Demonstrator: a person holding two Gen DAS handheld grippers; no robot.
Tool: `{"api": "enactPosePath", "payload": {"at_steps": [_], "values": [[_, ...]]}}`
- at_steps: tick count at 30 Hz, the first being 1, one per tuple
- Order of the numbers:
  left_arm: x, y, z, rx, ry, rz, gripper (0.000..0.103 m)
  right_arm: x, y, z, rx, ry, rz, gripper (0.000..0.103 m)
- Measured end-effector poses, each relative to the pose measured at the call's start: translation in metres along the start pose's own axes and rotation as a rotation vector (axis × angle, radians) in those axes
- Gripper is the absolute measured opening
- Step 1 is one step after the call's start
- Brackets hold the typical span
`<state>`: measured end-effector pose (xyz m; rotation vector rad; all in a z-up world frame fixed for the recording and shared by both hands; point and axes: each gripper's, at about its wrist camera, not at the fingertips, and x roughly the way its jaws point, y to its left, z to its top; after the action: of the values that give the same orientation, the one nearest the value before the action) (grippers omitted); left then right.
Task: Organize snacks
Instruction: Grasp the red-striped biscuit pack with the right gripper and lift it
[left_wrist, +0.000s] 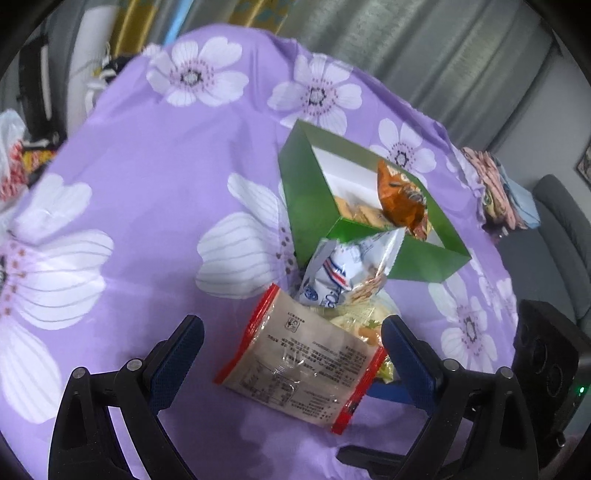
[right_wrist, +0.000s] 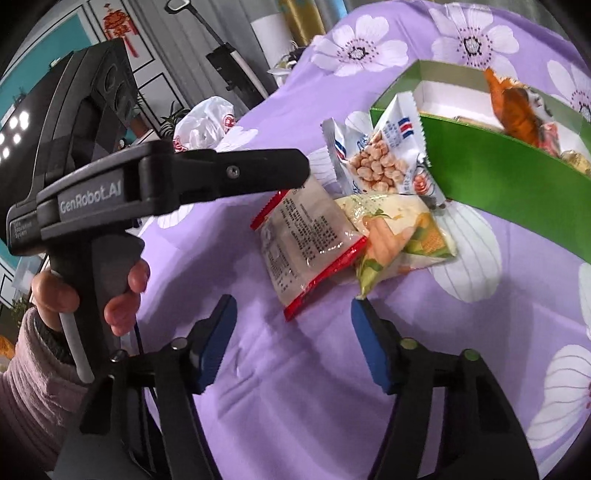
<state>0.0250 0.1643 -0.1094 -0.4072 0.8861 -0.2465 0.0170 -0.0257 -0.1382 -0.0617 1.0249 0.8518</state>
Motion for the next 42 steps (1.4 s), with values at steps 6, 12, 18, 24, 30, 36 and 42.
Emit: {"api": "enactPosePath", "payload": {"at_steps": [6, 12, 18, 24, 30, 36, 42], "values": [[0.011, 0.004, -0.008, -0.040, 0.037, -0.059, 0.087, 0.010, -0.010, 0.007, 0.070, -0.004, 0.004, 0.046], [0.012, -0.005, -0.017, -0.026, 0.045, -0.044, 0.050, 0.010, -0.016, 0.006, 0.070, -0.013, 0.014, 0.033], [0.011, -0.008, -0.025, -0.041, 0.060, -0.060, 0.041, 0.006, -0.018, 0.002, 0.039, -0.020, 0.021, 0.027], [0.001, -0.020, -0.038, -0.047, 0.062, -0.107, 0.039, -0.011, -0.019, -0.008, 0.001, -0.029, 0.038, 0.024], [-0.020, -0.048, -0.044, -0.023, 0.027, -0.124, 0.039, -0.043, -0.016, -0.016, -0.038, -0.062, 0.040, 0.019], [-0.033, -0.078, -0.038, 0.034, -0.011, -0.101, 0.039, -0.074, -0.018, -0.019, -0.060, -0.125, 0.028, 0.019], [-0.040, -0.108, -0.028, 0.088, -0.046, -0.104, 0.039, -0.104, -0.024, -0.022, -0.074, -0.193, 0.008, 0.018]]}}
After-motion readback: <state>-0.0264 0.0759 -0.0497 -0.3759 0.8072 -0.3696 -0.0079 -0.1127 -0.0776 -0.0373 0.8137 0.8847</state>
